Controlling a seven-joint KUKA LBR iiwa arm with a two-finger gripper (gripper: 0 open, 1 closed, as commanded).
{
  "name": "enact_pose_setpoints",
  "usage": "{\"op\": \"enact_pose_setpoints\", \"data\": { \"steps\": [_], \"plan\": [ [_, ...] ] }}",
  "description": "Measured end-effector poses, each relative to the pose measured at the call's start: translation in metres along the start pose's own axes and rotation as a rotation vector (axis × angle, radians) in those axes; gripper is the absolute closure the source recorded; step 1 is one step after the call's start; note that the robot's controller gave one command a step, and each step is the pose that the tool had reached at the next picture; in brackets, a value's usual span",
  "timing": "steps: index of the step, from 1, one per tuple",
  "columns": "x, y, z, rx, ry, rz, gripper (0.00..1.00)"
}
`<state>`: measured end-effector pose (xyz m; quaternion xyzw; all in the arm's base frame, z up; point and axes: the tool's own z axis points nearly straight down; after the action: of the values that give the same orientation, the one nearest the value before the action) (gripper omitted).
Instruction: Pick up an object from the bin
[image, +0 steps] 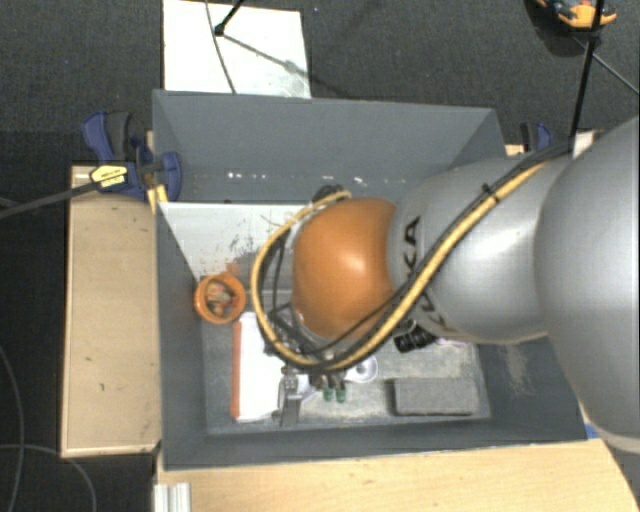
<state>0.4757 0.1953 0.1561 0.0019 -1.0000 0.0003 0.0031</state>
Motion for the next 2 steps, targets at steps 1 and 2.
{"op": "enact_pose_setpoints", "data": {
  "steps": [1,2],
  "plan": [
    [0.0,0.0,-0.002,0.0,-0.001,0.002,0.0],
    [-0.014,-0.001,-0.012,-0.002,-0.01,-0.162,1.0]
  ]
}}
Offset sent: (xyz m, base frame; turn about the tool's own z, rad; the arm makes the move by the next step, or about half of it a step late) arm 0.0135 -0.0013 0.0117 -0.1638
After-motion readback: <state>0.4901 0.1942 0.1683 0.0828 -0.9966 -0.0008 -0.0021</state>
